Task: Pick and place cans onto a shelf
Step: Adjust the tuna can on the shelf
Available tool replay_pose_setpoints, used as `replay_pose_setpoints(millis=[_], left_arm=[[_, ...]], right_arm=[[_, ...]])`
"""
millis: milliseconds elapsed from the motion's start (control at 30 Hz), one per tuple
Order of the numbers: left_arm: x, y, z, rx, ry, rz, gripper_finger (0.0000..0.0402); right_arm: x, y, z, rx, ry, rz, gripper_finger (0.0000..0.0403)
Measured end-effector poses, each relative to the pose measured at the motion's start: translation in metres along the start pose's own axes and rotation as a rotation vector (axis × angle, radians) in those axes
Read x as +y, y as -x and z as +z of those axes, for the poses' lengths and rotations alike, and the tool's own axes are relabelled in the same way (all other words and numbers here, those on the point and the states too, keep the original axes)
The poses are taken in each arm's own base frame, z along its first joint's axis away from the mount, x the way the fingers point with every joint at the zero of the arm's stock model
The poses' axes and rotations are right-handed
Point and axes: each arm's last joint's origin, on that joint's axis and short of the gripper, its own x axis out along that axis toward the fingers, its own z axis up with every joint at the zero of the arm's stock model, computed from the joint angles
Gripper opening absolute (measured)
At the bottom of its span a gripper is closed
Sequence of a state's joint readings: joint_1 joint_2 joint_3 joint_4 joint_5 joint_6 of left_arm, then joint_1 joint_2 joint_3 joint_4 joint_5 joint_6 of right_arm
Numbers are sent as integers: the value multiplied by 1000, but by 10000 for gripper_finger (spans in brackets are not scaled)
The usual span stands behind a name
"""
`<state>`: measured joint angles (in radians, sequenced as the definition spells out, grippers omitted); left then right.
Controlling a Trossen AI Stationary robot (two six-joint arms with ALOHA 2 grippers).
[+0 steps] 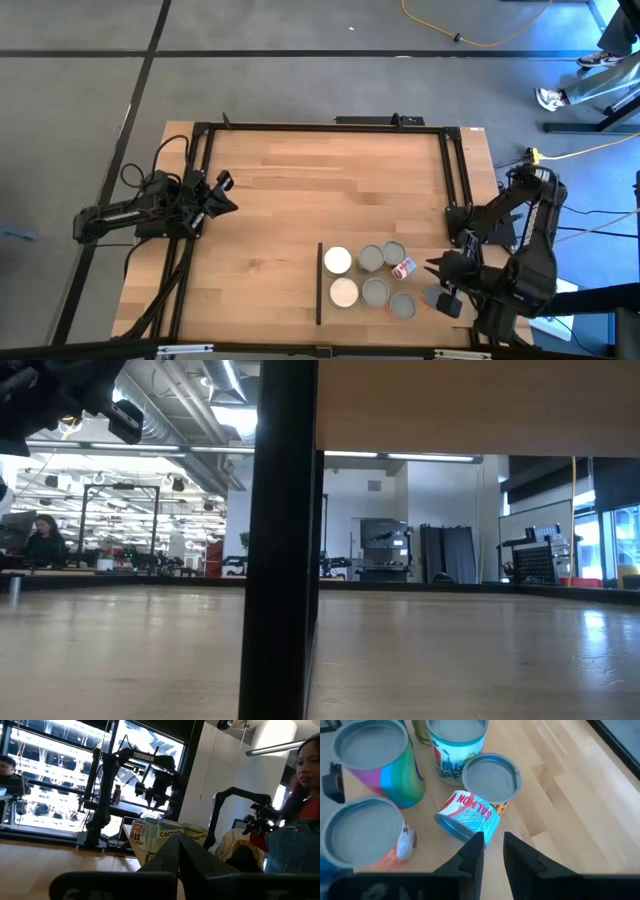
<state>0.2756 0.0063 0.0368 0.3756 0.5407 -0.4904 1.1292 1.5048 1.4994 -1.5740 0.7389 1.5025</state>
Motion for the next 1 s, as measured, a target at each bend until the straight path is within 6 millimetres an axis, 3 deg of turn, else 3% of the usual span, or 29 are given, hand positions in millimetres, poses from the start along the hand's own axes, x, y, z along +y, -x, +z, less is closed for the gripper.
replay_pose_setpoints(millis=[267,733,1000], left_arm=[[0,0,0,0,0,0,0],[0,0,0,1,-3,-4,0],[0,0,0,1,-3,-4,0]], right_arm=[[10,-7,-5,2,5,-19,75],[25,-8,-2,22,-111,99,75],[26,-12,-3,81,75,93,75]])
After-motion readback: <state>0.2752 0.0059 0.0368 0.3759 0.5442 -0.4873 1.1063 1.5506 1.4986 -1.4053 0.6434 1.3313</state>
